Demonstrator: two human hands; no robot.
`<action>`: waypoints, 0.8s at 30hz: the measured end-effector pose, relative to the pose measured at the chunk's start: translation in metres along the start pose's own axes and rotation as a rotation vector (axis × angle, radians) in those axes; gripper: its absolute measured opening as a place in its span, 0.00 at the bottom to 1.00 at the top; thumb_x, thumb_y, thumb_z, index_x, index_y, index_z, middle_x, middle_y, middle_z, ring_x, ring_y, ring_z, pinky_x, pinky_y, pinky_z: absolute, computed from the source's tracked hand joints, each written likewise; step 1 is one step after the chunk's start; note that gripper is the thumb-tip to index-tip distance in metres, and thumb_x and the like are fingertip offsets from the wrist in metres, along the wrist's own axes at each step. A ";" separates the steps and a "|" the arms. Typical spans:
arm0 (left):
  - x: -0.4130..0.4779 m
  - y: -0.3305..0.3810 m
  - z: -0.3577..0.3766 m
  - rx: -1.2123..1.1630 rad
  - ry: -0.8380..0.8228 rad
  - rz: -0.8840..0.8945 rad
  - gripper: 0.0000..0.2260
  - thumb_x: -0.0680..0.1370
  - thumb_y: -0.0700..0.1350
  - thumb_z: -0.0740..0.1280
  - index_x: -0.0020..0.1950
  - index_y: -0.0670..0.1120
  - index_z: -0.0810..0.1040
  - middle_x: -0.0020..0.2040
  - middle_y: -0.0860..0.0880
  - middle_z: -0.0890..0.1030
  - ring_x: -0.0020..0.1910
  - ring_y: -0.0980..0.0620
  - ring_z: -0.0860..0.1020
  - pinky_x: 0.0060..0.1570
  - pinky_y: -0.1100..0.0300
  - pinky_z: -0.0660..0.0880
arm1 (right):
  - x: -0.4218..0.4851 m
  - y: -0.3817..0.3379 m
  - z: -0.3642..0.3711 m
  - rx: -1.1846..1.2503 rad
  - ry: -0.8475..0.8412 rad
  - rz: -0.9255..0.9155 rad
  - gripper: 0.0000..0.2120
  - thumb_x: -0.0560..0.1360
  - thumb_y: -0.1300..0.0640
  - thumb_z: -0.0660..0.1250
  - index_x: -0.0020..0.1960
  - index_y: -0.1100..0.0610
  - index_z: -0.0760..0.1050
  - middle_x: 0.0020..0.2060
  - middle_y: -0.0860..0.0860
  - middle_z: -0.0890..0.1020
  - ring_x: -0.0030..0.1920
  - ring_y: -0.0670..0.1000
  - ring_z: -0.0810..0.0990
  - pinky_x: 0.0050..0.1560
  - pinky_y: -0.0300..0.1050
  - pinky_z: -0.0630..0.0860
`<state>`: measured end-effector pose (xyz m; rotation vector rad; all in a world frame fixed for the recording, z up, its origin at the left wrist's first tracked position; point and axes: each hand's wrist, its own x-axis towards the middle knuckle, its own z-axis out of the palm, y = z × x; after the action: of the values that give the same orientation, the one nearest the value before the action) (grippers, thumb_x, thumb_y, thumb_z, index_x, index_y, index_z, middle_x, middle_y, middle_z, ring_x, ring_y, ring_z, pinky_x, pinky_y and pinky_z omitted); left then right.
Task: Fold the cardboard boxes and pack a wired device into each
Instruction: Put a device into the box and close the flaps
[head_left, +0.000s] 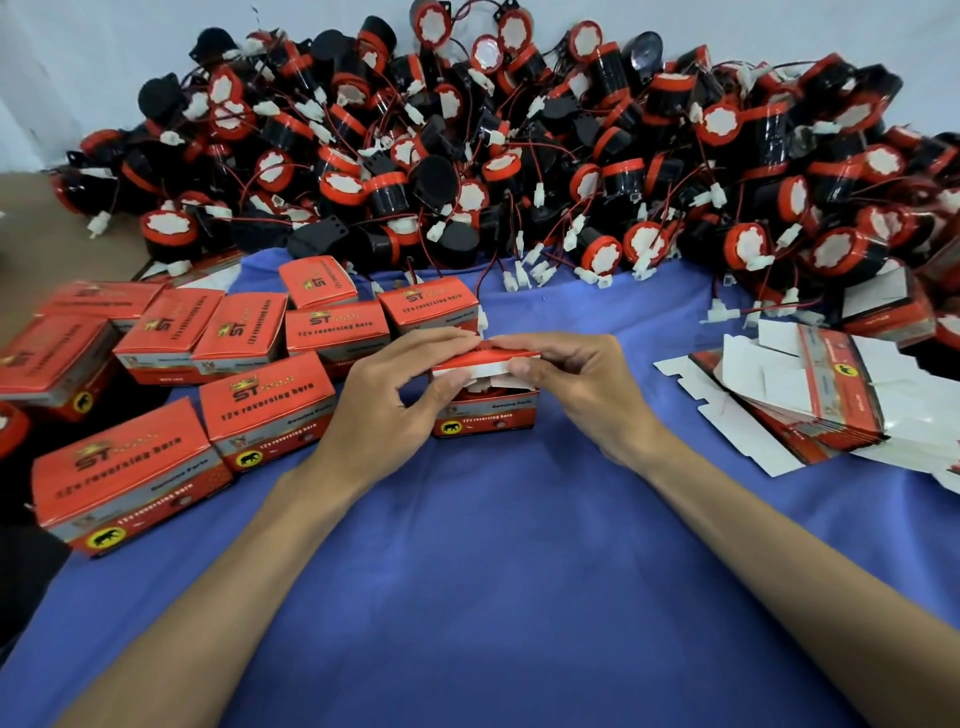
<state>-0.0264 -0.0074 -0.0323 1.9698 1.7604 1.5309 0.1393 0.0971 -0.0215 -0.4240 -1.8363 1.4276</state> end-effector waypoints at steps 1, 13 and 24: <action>0.000 -0.002 0.000 0.039 -0.006 0.029 0.15 0.79 0.44 0.66 0.64 0.43 0.78 0.63 0.51 0.78 0.64 0.60 0.73 0.64 0.61 0.72 | -0.001 0.000 0.000 -0.038 0.014 -0.024 0.16 0.74 0.70 0.66 0.55 0.52 0.79 0.43 0.42 0.85 0.48 0.43 0.83 0.49 0.36 0.78; -0.002 -0.002 -0.007 0.128 -0.066 0.146 0.15 0.77 0.41 0.66 0.63 0.40 0.77 0.62 0.51 0.77 0.65 0.54 0.74 0.68 0.59 0.69 | -0.009 0.003 0.002 -0.725 0.339 -0.492 0.11 0.66 0.62 0.77 0.47 0.64 0.84 0.30 0.59 0.74 0.32 0.51 0.70 0.33 0.40 0.70; -0.002 -0.003 -0.009 0.162 -0.107 0.154 0.15 0.76 0.42 0.67 0.62 0.39 0.78 0.61 0.50 0.78 0.65 0.51 0.75 0.67 0.56 0.70 | -0.011 0.006 -0.008 -0.650 0.152 -0.494 0.07 0.68 0.65 0.74 0.45 0.68 0.83 0.32 0.58 0.80 0.32 0.46 0.73 0.35 0.32 0.71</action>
<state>-0.0346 -0.0124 -0.0308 2.2671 1.7775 1.3314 0.1510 0.0970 -0.0305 -0.3421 -2.0625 0.4416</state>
